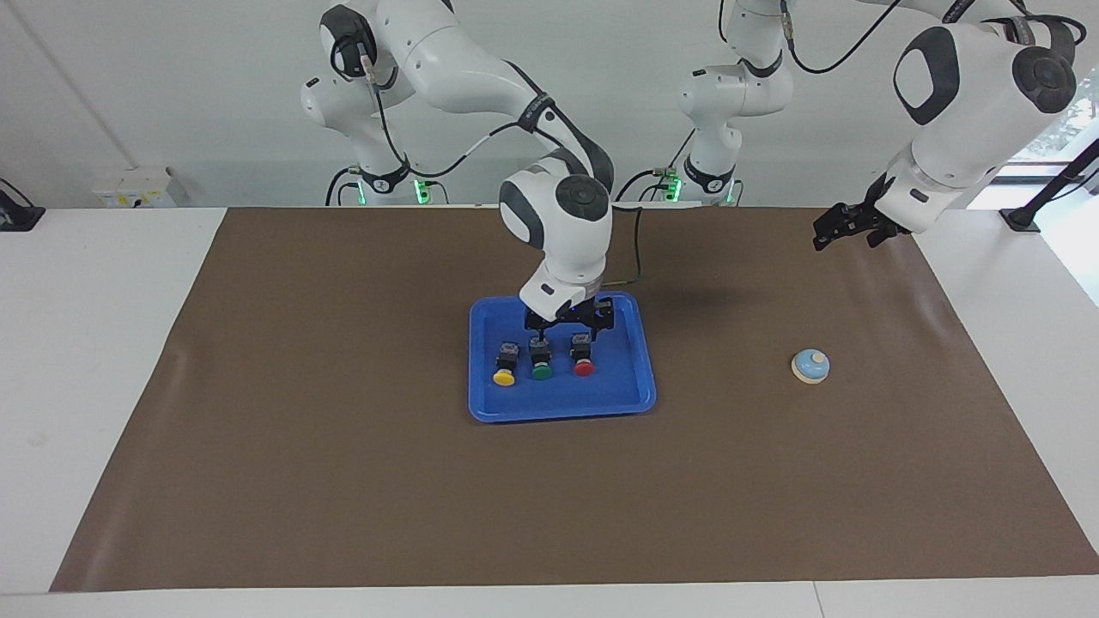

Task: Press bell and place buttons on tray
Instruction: 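Release the red button beside the green one and lift away, then withdraw the right gripper while the left gripper reaches the bell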

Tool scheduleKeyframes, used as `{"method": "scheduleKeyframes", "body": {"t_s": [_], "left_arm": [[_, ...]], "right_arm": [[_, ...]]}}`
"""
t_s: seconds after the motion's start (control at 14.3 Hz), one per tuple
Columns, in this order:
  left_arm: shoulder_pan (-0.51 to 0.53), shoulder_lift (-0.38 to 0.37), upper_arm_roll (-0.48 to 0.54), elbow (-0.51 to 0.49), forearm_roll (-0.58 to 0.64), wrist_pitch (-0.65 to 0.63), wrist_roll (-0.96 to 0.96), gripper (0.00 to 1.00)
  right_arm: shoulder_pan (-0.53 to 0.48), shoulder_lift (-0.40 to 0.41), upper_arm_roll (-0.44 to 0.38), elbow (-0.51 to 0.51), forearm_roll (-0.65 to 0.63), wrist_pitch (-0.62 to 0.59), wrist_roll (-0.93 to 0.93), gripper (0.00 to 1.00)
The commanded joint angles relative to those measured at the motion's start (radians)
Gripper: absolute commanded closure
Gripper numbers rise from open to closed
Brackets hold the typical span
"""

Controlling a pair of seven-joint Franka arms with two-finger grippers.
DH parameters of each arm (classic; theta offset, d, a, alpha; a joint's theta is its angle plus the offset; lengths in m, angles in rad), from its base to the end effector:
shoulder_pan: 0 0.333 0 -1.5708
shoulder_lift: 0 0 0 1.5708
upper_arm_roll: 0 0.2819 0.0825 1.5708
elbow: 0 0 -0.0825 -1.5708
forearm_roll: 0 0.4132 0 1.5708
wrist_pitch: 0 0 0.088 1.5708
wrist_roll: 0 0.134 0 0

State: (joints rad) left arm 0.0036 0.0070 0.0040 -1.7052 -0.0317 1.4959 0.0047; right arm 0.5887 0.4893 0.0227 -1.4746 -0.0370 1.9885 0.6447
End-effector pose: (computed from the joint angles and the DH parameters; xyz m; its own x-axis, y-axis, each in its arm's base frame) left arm 0.5624 -0.0002 0.4881 0.9767 0.0004 -0.2144 0.0075 -0.9994 0.0324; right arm 0.5842 0.4033 0.3293 0.9992 -0.0214 0.0338 -0.0216 -0.9998 0.0040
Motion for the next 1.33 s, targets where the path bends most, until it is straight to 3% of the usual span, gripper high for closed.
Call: {"method": "scheduleKeyframes", "body": {"t_s": [0.0,0.42,0.84,1.19,1.26], "left_arm": [[-0.01,-0.009,0.008,0.007,0.01,-0.011,-0.006,0.0],[-0.01,-0.009,0.008,0.007,0.01,-0.011,-0.006,0.0],[-0.01,-0.009,0.008,0.007,0.01,-0.011,-0.006,0.0],[-0.007,-0.007,0.01,0.002,0.013,0.03,-0.031,0.0],[-0.007,-0.013,0.008,-0.029,0.013,0.096,-0.044,0.07]], "right_arm": [[-0.087,-0.131,0.01,-0.045,-0.014,-0.046,-0.107,0.0],[-0.252,-0.297,0.01,-0.084,-0.014,-0.249,-0.321,0.0],[-0.387,-0.491,0.01,-0.243,-0.014,-0.272,-0.473,0.0],[-0.519,-0.497,0.01,-0.254,-0.012,-0.272,-0.602,0.0],[-0.532,-0.497,0.01,-0.254,-0.012,-0.272,-0.6,0.0]]}}
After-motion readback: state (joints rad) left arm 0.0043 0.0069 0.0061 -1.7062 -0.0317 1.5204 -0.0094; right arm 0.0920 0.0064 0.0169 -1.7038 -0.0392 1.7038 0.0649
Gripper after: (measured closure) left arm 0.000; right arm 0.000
